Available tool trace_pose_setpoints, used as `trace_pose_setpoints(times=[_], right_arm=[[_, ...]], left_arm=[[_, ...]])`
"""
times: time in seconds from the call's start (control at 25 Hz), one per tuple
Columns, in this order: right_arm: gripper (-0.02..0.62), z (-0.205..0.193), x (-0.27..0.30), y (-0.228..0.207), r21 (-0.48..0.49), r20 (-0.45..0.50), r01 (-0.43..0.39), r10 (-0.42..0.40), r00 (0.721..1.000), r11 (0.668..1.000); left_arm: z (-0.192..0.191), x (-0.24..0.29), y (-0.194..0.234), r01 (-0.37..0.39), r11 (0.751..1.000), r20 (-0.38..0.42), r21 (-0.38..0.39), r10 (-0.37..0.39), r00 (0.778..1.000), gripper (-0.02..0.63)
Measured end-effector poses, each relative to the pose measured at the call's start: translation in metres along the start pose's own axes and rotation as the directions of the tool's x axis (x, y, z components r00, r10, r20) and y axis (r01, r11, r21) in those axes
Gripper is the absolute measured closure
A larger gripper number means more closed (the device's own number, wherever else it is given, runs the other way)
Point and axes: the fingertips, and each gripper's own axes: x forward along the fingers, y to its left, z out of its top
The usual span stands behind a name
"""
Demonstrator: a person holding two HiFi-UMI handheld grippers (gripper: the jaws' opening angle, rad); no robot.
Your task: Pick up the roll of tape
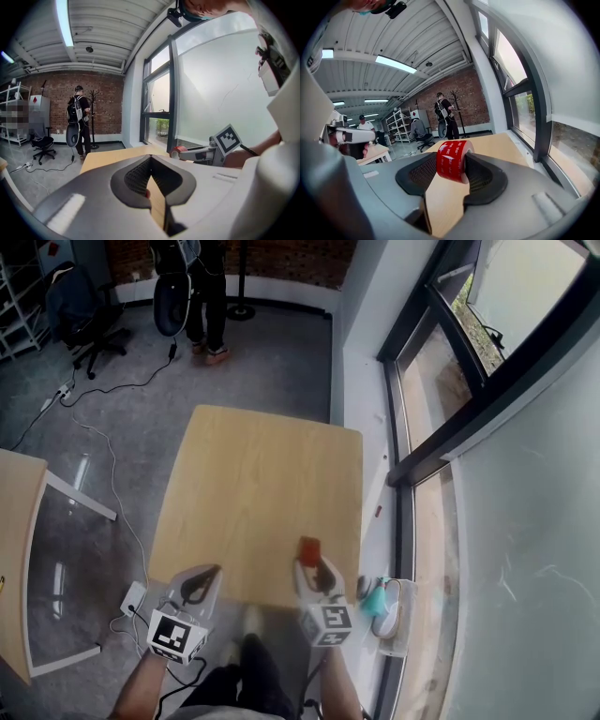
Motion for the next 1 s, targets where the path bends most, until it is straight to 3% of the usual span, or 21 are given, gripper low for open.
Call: trace_pose_setpoints(times=[0.56, 1.0], right_arm=[[0.391, 0.059, -0.068, 0.043, -0.035, 0.100, -0.011, 0.015, 0.995, 0.999], [0.391, 0.075, -0.123, 0.074, -0.049, 0.151, 0.003, 0.004, 0.988, 0.999]], left_arm=[[0.046, -0.052, -0.018, 0.004, 0.999, 0.091, 0.033, -0.007, 0.996, 0.606], [0.079, -0.096, -0.021, -0.002, 0.998, 0.165, 0.058, -0.008, 0.986, 0.606]])
